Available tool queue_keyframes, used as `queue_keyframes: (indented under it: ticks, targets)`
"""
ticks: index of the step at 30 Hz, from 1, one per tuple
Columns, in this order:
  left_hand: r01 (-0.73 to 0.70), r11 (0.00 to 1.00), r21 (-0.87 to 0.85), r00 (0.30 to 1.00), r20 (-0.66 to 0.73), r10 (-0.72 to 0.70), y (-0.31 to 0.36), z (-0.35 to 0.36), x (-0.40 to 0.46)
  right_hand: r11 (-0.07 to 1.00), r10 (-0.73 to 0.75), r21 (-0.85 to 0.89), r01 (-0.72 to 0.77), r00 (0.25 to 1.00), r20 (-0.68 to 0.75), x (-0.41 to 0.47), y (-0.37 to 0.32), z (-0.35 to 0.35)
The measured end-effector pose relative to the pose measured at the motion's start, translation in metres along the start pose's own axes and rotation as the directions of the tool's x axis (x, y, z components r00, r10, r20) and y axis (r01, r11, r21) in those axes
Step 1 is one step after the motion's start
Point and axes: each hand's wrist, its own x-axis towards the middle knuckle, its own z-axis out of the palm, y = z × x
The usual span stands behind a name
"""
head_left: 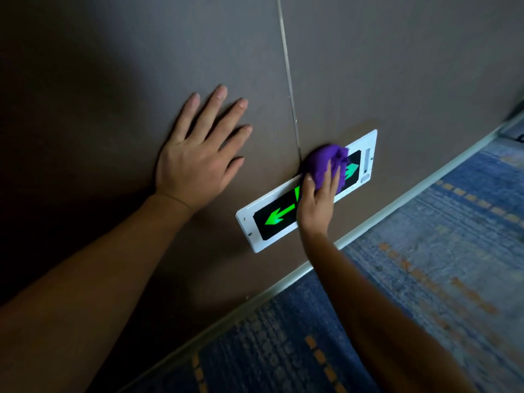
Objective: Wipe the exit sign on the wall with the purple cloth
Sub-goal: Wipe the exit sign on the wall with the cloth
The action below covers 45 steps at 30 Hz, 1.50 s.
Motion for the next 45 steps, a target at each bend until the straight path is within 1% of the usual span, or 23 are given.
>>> queue_keyframes:
  ticks: [3,6,8,11,12,13,15,16,17,18,20,23,26,30,32,34,36,38,41,45]
  targets:
    - [0.007,1.000,-0.016,1.000,0.002,-0.007,0.000,-0.004,0.001,0.997,-0.074,-0.015,0.075,0.993,0.088,-0.065,0.005,0.022]
    - [-0.009,1.000,-0.017,0.999,0.033,0.009,-0.001,-0.005,0.001,0.979,-0.181,-0.056,0.195,0.966,0.185,-0.121,0.007,0.045]
    - [-0.017,1.000,0.006,0.999,0.052,0.017,-0.003,-0.005,-0.001,0.962,-0.240,-0.081,0.262,0.947,0.214,-0.133,0.012,0.049]
    - [-0.036,0.999,0.028,0.999,0.038,0.035,-0.004,-0.004,-0.001,0.917,-0.336,-0.133,0.376,0.908,0.250,-0.110,0.024,0.034]
    - [-0.038,0.999,0.027,0.999,0.025,0.037,-0.003,-0.004,0.000,0.913,-0.340,-0.153,0.379,0.911,0.231,-0.094,0.027,0.027]
    - [-0.033,0.999,0.028,0.999,0.020,0.032,-0.002,-0.005,0.000,0.926,-0.318,-0.150,0.347,0.930,0.187,-0.076,0.026,0.021]
    - [-0.025,0.999,0.031,0.999,0.030,0.024,-0.002,-0.006,0.001,0.977,-0.196,-0.072,0.202,0.978,0.075,-0.043,0.016,0.015]
    - [-0.028,0.999,0.031,0.999,0.033,0.027,-0.002,-0.006,0.001,0.990,-0.135,-0.034,0.136,0.990,0.039,-0.033,0.009,0.015]
    - [-0.031,0.999,0.033,0.999,0.033,0.030,-0.001,-0.007,0.002,0.995,-0.101,-0.016,0.101,0.995,0.016,-0.028,0.004,0.017]
    - [-0.031,0.999,0.034,0.999,0.033,0.030,-0.001,-0.008,0.002,0.995,-0.095,-0.011,0.095,0.996,0.003,-0.030,0.001,0.020]
    - [-0.024,0.999,0.022,0.999,0.032,0.024,0.000,-0.009,0.002,0.992,-0.129,-0.013,0.129,0.992,0.014,-0.049,0.002,0.027]
    - [-0.006,1.000,-0.008,0.999,0.046,0.006,-0.001,-0.009,0.002,0.960,-0.268,-0.048,0.275,0.955,0.125,-0.107,0.017,0.047]
    - [-0.003,1.000,-0.025,0.998,0.067,0.004,-0.001,-0.009,0.002,0.915,-0.328,-0.147,0.375,0.906,0.267,-0.153,0.037,0.055]
    - [-0.002,1.000,-0.020,0.999,0.050,0.003,-0.001,-0.009,0.001,0.795,-0.402,-0.282,0.537,0.814,0.419,-0.149,0.057,0.029]
    - [0.002,1.000,-0.019,0.999,0.049,-0.001,0.000,-0.009,0.001,0.753,-0.444,-0.298,0.586,0.788,0.427,-0.136,0.050,0.019]
    - [-0.005,1.000,-0.016,0.998,0.059,0.006,-0.001,-0.010,0.002,0.758,-0.476,-0.289,0.585,0.799,0.369,-0.121,0.032,0.025]
    - [-0.017,1.000,-0.010,0.997,0.071,0.017,-0.002,-0.010,0.002,0.807,-0.452,-0.269,0.526,0.843,0.292,-0.117,0.018,0.039]
    - [-0.017,1.000,-0.020,0.997,0.079,0.018,-0.001,-0.010,0.001,0.840,-0.415,-0.257,0.478,0.871,0.263,-0.128,0.015,0.050]
    - [-0.007,1.000,-0.017,0.997,0.075,0.009,-0.002,-0.009,0.001,0.859,-0.373,-0.251,0.445,0.882,0.288,-0.155,0.038,0.060]
    - [-0.011,1.000,-0.006,0.998,0.060,0.012,-0.003,-0.007,0.001,0.885,-0.238,-0.310,0.346,0.910,0.338,-0.177,0.081,0.055]
